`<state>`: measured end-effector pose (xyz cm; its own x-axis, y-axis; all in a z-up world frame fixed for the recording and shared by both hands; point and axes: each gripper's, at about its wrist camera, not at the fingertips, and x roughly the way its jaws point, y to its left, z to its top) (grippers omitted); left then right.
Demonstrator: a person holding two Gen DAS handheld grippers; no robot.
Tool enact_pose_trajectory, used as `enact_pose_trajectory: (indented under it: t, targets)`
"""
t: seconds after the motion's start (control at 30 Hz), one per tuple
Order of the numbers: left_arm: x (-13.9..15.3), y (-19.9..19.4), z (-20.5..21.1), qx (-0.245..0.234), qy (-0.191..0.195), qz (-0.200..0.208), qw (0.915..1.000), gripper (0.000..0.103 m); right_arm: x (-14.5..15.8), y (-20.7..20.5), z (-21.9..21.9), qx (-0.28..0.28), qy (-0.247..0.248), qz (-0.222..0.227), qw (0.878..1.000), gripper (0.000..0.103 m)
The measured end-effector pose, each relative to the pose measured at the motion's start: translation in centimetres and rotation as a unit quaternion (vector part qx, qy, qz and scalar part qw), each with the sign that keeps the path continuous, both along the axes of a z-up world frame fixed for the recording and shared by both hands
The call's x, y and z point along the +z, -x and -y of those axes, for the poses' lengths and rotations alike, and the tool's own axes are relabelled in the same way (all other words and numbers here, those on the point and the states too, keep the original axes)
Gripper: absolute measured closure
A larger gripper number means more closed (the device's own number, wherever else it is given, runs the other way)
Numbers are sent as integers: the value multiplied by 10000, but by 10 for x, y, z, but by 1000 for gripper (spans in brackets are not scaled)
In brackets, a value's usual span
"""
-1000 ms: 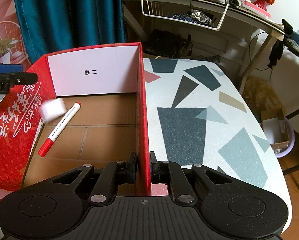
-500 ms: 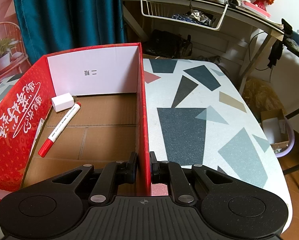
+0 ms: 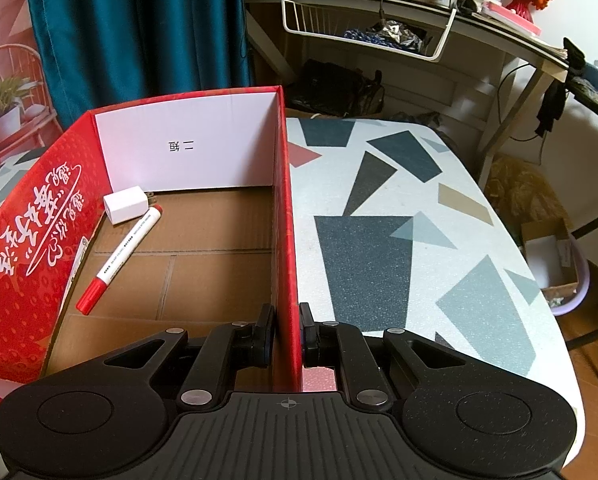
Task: Organize rigid objects
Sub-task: 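Move the left gripper back and close it on the pink checkered pen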
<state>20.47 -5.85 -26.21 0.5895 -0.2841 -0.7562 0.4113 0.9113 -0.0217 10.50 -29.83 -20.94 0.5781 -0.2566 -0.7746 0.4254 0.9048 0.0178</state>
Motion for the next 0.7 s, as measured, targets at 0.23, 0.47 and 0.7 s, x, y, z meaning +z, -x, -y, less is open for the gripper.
enact_pose_trajectory:
  t: [0.23,0.47,0.7]
  targets:
    - [-2,0,1,89,-235,260,9993,85,0,1,0,3,11,8,10000,92]
    - [-2,7,2,99,-289,354,9989,83,1,0,1,-4,37,38,10000,92]
    - [-3,12,2,93,-315,450,9984,84,0,1,0,-3,37,47,10000,92]
